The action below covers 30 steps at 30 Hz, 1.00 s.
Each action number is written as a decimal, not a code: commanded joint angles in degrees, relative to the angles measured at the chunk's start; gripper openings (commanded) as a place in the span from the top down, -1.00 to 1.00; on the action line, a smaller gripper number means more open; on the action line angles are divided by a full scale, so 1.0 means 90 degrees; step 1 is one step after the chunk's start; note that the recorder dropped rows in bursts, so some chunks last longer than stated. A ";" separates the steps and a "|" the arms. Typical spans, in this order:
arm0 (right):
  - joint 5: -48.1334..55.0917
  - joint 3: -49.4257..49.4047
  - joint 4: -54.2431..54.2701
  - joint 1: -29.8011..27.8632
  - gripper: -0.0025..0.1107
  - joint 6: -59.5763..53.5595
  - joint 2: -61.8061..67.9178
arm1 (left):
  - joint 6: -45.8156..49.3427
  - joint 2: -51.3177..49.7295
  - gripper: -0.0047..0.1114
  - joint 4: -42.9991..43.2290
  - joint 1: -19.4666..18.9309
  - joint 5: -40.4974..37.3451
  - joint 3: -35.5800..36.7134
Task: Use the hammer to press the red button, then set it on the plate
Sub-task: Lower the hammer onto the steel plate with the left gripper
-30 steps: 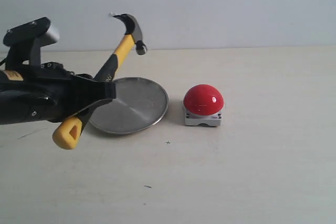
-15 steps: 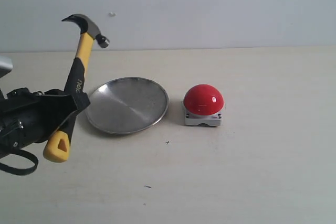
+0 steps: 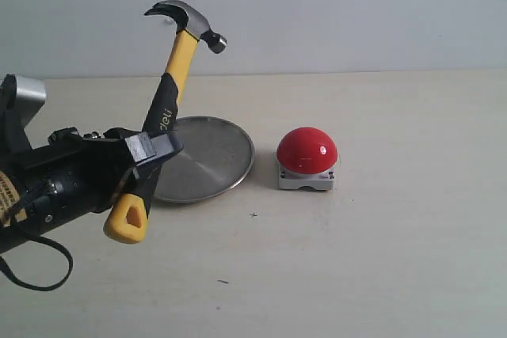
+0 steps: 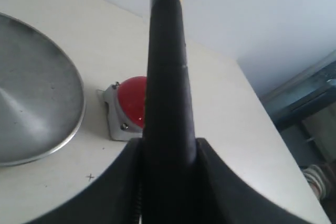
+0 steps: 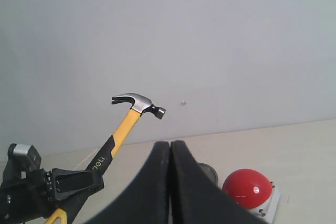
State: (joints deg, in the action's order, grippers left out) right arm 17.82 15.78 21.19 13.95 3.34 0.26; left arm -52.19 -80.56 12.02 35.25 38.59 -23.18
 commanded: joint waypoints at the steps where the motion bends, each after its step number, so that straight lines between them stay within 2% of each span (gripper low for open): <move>1: -0.0066 -0.0014 0.0122 0.0000 0.96 -0.0017 -0.0029 | -0.0060 -0.0475 0.92 -0.0353 -0.0070 0.0987 -0.0092; 8: -0.0066 -0.0014 0.0156 0.0000 0.96 -0.0017 -0.0029 | -0.0249 -0.1590 0.92 -0.0305 -0.0406 0.1067 -0.0498; 17: -0.0066 -0.0014 0.0317 0.0000 0.96 0.0146 -0.0029 | -0.0742 -0.2285 0.92 -0.0267 -0.0740 0.1076 -0.1131; 30: -0.0066 -0.0014 0.0315 0.0000 0.96 0.0135 -0.0029 | -0.1495 -0.3636 0.92 -0.0024 -0.0741 0.0713 -0.2456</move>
State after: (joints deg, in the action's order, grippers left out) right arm 17.72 15.78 24.06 13.95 4.66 0.26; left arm -66.04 -112.73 11.53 28.67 40.62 -43.38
